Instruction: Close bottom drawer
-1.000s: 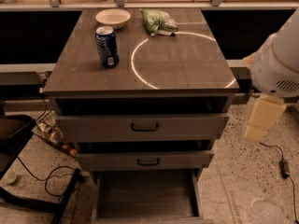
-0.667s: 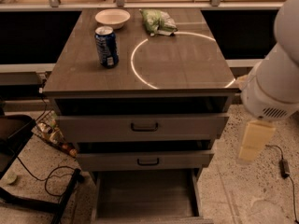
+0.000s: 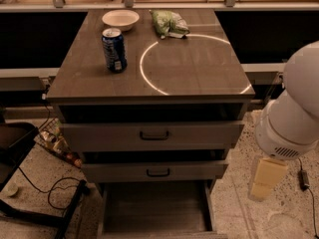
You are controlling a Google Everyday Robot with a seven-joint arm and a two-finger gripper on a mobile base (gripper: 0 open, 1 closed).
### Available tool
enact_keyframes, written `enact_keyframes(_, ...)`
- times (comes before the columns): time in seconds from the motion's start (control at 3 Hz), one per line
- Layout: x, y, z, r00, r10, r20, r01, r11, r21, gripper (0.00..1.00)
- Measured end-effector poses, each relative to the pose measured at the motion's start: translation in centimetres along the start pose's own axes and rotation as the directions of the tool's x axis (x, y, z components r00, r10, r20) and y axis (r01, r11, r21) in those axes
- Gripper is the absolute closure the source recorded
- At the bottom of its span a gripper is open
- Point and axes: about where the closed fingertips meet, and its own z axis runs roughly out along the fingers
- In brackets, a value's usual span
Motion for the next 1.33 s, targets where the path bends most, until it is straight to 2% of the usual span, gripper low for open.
enact_keyframes(0.33, 0.5, 0.9, 2.9, 1.000, 0.009, -0.027, -0.010, 0.9999, -0.009, 0.00)
enact_keyframes(0.67, 1.9, 3.2, 8.2, 0.997, 0.003, -0.083, -0.006, 0.9996, -0.027, 0.00)
enact_keyframes(1.0, 2.8, 6.3, 14.3, 0.989, -0.024, -0.148, 0.016, 0.9985, -0.052, 0.00)
enact_keyframes(1.33, 3.2, 9.8, 20.3, 0.986, -0.040, -0.164, 0.025, 0.9953, -0.094, 0.00)
